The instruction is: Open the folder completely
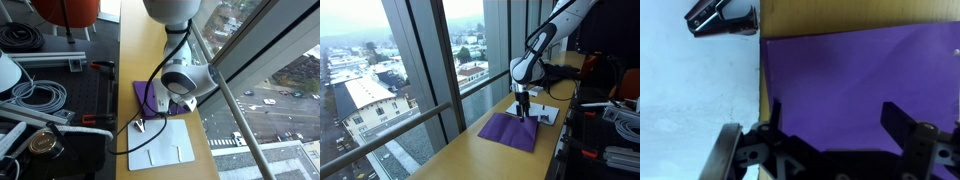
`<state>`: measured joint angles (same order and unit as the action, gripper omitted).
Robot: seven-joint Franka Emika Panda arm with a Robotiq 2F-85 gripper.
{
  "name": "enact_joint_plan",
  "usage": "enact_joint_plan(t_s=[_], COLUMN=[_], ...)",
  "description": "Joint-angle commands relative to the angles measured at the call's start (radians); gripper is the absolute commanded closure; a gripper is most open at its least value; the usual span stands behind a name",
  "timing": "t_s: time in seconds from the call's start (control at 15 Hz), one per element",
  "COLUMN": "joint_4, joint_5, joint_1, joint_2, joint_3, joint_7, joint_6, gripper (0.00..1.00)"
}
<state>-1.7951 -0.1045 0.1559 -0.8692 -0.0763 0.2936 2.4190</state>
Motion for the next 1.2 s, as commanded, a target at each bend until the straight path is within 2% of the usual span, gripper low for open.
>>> enact_joint_plan(t_s=[0.0, 1.13], joint_4=[-0.040, -0.027], joint_5=[0.051, 0.035], joint_1=[-0.014, 0.015], joint_2=[0.037, 0.025], joint_3=[0.016, 0.000], joint_7=[0.008, 0.011], joint_6=[0.031, -0.002], gripper=[0.00, 0.00])
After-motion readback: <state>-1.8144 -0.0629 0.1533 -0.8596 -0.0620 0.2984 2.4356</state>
